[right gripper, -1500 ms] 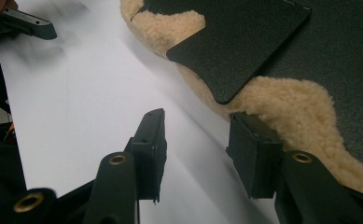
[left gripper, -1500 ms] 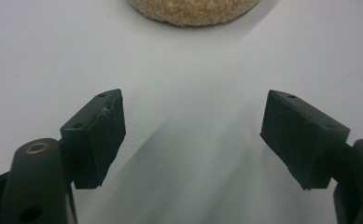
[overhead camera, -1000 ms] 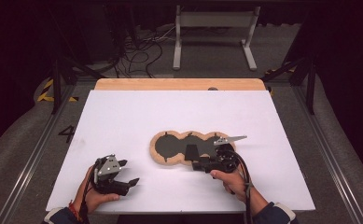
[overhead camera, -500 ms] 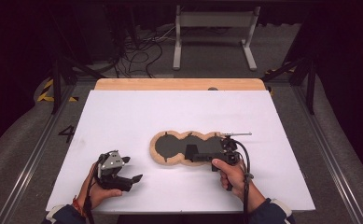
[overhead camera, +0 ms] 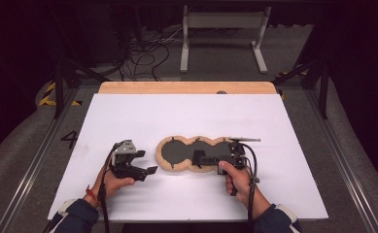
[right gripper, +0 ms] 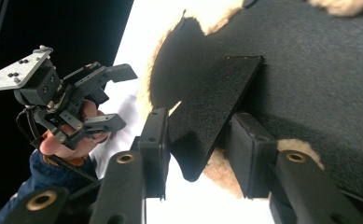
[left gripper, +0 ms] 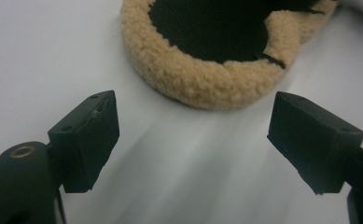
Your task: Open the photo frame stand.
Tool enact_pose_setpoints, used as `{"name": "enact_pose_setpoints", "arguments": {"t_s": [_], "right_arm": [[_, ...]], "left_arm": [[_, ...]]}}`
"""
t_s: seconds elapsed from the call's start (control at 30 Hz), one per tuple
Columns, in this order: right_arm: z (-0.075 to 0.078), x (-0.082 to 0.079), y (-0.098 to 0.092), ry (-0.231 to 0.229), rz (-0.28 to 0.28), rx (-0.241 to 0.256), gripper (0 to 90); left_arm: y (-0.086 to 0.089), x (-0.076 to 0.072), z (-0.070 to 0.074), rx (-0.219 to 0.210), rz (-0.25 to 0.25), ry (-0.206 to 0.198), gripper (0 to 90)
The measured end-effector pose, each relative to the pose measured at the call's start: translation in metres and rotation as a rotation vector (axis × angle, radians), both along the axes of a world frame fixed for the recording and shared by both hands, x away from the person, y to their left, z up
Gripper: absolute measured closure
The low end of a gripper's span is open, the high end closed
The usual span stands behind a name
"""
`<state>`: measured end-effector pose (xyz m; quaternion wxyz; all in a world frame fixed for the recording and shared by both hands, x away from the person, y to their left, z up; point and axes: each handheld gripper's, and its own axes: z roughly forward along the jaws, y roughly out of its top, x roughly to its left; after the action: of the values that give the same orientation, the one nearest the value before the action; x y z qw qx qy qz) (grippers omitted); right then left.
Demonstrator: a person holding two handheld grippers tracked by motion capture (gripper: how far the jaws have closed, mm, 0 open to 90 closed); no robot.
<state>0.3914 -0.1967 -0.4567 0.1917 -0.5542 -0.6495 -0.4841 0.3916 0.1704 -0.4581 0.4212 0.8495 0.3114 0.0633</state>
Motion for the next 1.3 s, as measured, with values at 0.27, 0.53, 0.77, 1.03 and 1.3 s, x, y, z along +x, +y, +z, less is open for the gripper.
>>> {"name": "enact_pose_setpoints", "arguments": {"t_s": [0.27,0.53,0.77,1.03,1.3], "right_arm": [[-0.001,0.0,0.002,-0.003,-0.008,0.003,61.4],[-0.003,0.001,0.004,-0.024,-0.006,0.023,60.4],[-0.004,0.005,0.009,-0.028,0.003,0.039,57.2],[-0.006,0.005,0.008,-0.073,0.036,0.029,62.5],[-0.003,0.003,0.011,-0.158,0.081,-0.033,65.5]], "left_arm": [[-0.007,0.024,-0.005,-0.053,0.03,0.066,15.2],[-0.015,0.032,-0.009,-0.085,-0.001,0.131,14.7],[-0.02,0.033,-0.009,-0.087,-0.029,0.136,17.9],[-0.021,0.033,-0.01,-0.093,-0.023,0.14,16.9],[-0.024,0.04,-0.011,-0.135,-0.052,0.168,16.9]]}}
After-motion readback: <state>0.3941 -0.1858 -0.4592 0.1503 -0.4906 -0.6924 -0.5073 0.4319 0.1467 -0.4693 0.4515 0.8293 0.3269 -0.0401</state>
